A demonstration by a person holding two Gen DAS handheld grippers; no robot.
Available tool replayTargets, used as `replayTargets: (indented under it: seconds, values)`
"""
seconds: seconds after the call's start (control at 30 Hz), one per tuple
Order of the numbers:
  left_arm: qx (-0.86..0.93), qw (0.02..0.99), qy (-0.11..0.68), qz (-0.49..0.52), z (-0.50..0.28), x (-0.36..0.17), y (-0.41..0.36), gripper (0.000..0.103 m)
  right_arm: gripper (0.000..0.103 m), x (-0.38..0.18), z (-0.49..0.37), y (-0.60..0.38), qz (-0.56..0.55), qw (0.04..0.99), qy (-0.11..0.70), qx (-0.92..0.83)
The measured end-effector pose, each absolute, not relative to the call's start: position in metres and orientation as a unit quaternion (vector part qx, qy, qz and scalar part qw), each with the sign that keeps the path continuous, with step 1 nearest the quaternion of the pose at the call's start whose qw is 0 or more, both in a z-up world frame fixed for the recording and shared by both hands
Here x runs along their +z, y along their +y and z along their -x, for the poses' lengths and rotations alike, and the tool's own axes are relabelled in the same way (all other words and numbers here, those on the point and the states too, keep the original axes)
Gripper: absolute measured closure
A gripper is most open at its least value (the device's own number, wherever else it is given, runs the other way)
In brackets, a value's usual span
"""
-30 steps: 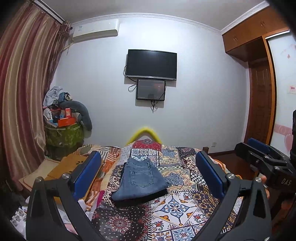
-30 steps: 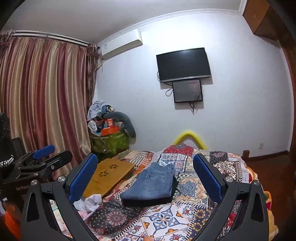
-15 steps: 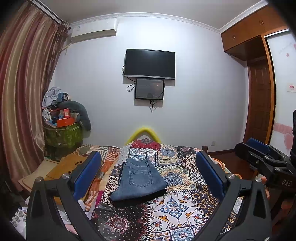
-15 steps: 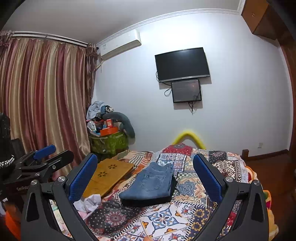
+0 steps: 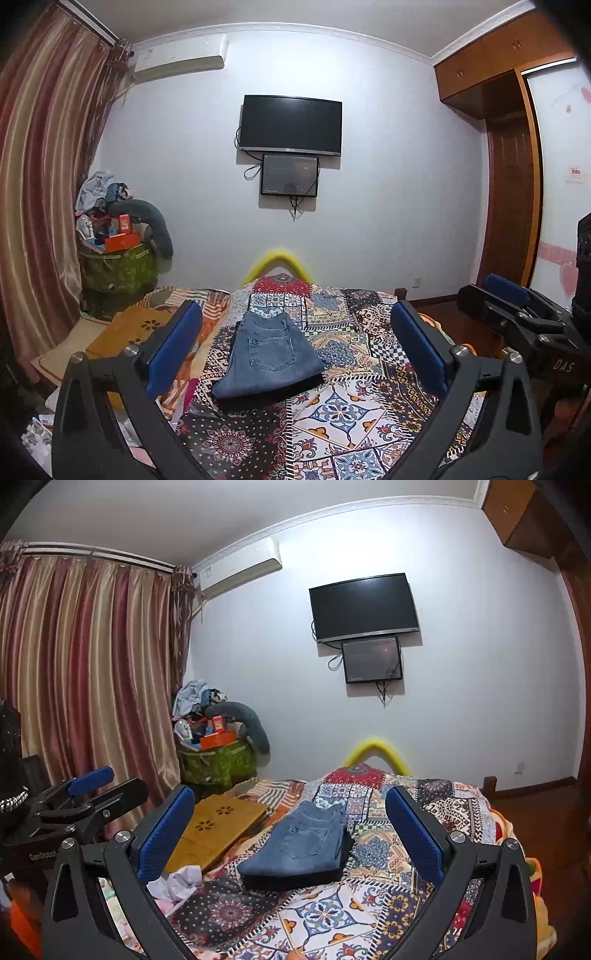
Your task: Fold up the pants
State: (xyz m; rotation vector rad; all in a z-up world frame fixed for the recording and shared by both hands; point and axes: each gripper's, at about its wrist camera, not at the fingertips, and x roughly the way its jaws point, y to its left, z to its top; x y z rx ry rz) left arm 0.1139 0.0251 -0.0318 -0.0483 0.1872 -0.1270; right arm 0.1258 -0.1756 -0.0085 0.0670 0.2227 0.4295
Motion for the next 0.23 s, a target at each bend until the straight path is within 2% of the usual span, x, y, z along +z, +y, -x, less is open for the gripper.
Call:
replayTargets:
  seconds: [0.23]
  values:
    - [-0.063,0.993,0.098,0.027,-0.115,-0.035,0.0275,0.0,0.0,-0.0075,-0.1287,-0.1738,-0.03,0.97,0.113,0.214]
